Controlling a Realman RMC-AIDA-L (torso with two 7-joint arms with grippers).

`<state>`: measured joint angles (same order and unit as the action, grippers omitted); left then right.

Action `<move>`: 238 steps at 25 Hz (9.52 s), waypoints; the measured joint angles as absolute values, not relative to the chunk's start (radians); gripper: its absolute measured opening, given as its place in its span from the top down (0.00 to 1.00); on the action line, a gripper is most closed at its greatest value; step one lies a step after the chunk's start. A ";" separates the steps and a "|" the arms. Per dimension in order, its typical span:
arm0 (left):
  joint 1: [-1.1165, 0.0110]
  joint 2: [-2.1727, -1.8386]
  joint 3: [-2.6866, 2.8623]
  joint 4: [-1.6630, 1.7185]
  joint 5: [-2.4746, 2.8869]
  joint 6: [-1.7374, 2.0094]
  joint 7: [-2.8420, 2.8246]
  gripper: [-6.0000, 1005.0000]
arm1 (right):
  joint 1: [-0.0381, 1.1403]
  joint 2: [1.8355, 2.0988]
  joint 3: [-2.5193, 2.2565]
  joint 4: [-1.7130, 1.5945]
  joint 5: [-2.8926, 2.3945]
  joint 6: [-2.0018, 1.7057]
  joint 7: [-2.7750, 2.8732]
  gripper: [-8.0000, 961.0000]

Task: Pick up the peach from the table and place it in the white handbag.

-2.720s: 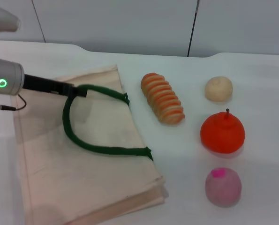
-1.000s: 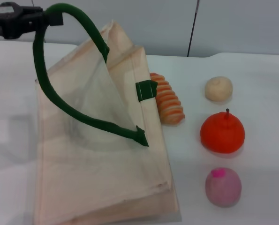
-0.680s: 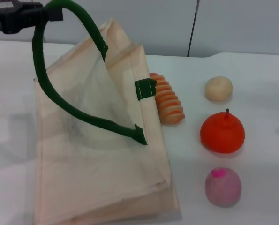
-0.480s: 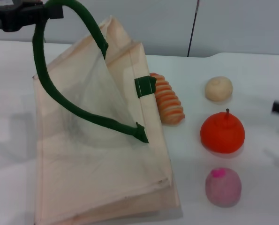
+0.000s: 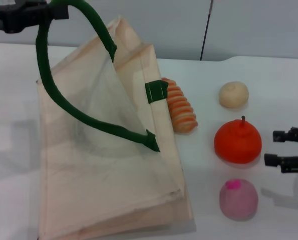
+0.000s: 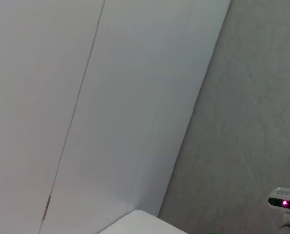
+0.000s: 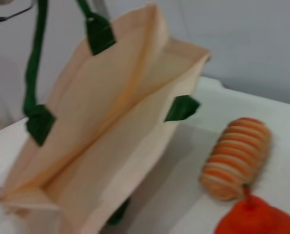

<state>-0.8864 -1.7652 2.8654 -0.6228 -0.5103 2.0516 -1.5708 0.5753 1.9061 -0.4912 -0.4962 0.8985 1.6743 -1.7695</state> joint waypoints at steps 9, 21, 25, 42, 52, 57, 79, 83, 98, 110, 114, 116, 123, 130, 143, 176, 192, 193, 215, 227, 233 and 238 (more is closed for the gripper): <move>-0.881 -1.767 2.865 -0.623 -0.509 2.049 -1.571 0.86 | 0.588 1.929 -0.550 -0.497 0.825 1.727 -1.773 0.07; -0.878 -1.769 2.865 -0.622 -0.510 2.049 -1.571 0.86 | 0.649 1.993 -0.565 -0.498 0.721 1.639 -1.773 0.12; -0.878 -1.769 2.865 -0.621 -0.512 2.049 -1.572 0.86 | 0.651 1.997 -0.572 -0.498 0.710 1.615 -1.773 0.13; -0.880 -1.768 2.865 -0.621 -0.513 2.051 -1.583 0.86 | 0.663 2.006 -0.584 -0.493 0.642 1.619 -1.768 0.21; -0.882 -1.767 2.865 -0.621 -0.513 2.051 -1.583 0.86 | 0.682 2.004 -0.593 -0.487 0.604 1.649 -1.787 0.27; -0.883 -1.767 2.865 -0.620 -0.514 2.051 -1.583 0.86 | 0.685 2.005 -0.605 -0.486 0.599 1.648 -1.799 0.36; -0.885 -1.767 2.865 -0.617 -0.514 2.049 -1.579 0.86 | 0.690 1.985 -0.555 -0.499 0.674 1.675 -1.847 0.50; -0.887 -1.767 2.865 -0.617 -0.513 2.049 -1.578 0.86 | 0.690 1.964 -0.550 -0.499 0.728 1.677 -1.855 0.51; -0.959 -1.773 2.866 -0.590 -0.443 2.052 -1.572 0.86 | 0.828 1.977 -0.547 -0.505 0.958 1.639 -1.889 0.52; -0.975 -1.771 2.865 -0.571 -0.437 2.051 -1.572 0.85 | 0.952 2.020 -0.638 -0.396 0.954 1.514 -1.895 0.52; -0.977 -1.771 2.865 -0.571 -0.442 2.051 -1.572 0.85 | 0.985 2.024 -0.680 -0.356 0.956 1.491 -1.901 0.52; -0.979 -1.772 2.865 -0.571 -0.443 2.050 -1.572 0.85 | 1.001 2.026 -0.700 -0.333 0.956 1.468 -1.901 0.52; -0.983 -1.774 2.865 -0.572 -0.440 2.048 -1.569 0.85 | 1.049 2.031 -0.725 -0.267 0.957 1.442 -1.922 0.52; -0.983 -1.774 2.865 -0.572 -0.443 2.048 -1.568 0.85 | 1.063 2.033 -0.754 -0.233 0.955 1.440 -1.925 0.53; -0.979 -1.773 2.865 -0.572 -0.443 2.046 -1.564 0.85 | 1.067 2.036 -0.742 -0.219 0.961 1.426 -1.925 0.43; -0.952 -1.772 2.865 -0.575 -0.441 2.044 -1.558 0.85 | 0.823 2.015 -0.428 -0.468 1.009 1.330 -1.879 0.07; -0.955 -1.785 2.862 -0.578 -0.475 1.998 -1.578 0.77 | 0.761 2.017 -0.368 -0.430 1.167 1.222 -1.980 0.07; -0.955 -1.788 2.863 -0.580 -0.475 1.990 -1.582 0.74 | 0.761 2.018 -0.367 -0.427 1.168 1.222 -1.984 0.07; -0.805 -1.996 2.859 -0.575 -0.968 1.766 -1.007 0.26 | 0.754 2.020 -0.351 -0.317 1.327 1.114 -2.126 0.07; -0.681 -2.030 2.852 -0.209 -1.401 1.595 -0.672 0.26 | 0.723 2.025 -0.347 -0.168 1.714 1.043 -2.387 0.07; -0.682 -2.030 2.849 -0.122 -1.437 1.406 -0.677 0.26 | 0.681 2.031 -0.347 -0.065 1.981 1.104 -2.602 0.07; -0.675 -2.031 2.848 -0.094 -1.459 1.331 -0.688 0.26 | 0.667 2.034 -0.347 0.025 2.099 1.198 -2.748 0.07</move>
